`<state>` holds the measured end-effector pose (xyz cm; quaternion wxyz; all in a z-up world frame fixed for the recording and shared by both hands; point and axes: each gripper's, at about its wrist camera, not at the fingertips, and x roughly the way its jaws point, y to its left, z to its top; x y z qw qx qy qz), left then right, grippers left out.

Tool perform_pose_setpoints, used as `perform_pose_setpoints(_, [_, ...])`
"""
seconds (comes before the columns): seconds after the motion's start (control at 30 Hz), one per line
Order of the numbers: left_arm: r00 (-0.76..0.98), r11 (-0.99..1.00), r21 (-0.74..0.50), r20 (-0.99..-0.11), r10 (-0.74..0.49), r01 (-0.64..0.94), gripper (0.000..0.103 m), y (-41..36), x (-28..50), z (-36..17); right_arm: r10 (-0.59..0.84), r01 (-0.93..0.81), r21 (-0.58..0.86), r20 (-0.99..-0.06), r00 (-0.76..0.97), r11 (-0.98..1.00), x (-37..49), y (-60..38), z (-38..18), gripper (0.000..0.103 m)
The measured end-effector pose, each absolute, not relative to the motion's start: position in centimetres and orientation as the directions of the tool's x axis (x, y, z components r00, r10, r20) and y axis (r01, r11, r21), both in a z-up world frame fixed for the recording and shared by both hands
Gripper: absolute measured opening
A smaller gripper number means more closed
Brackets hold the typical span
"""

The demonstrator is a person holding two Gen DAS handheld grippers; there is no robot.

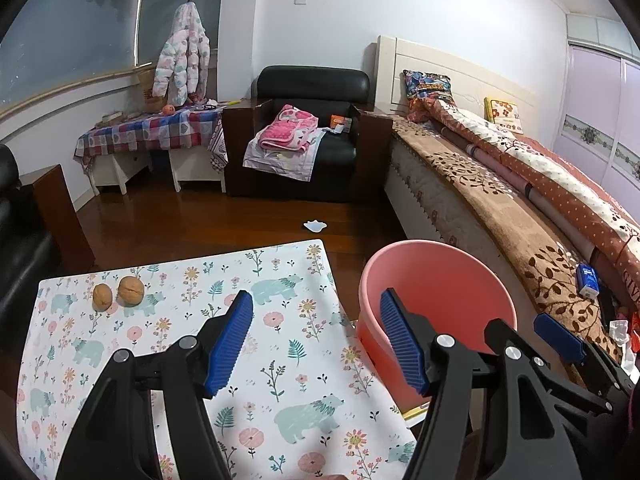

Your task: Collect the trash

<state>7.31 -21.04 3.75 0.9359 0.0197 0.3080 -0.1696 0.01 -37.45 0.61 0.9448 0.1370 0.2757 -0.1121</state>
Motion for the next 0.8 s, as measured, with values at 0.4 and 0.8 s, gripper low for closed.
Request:
perform_pose_setpoints(0.4, [0.760,0.945,-0.070,-0.576,-0.301,0.321,0.065,-20.0,6.2,4.3,-0.130,0.270,0.194,-0.533,0.836,0.943,-0.8,-36.3,1.2,0.071])
perform_pose_setpoints(0.8, [0.774,0.945,-0.077,-0.555,-0.306,0.318,0.065,-19.1,4.8,5.2,-0.125,0.251,0.182,-0.515,0.848,0.951,-1.6,-35.2,2.1,0.071])
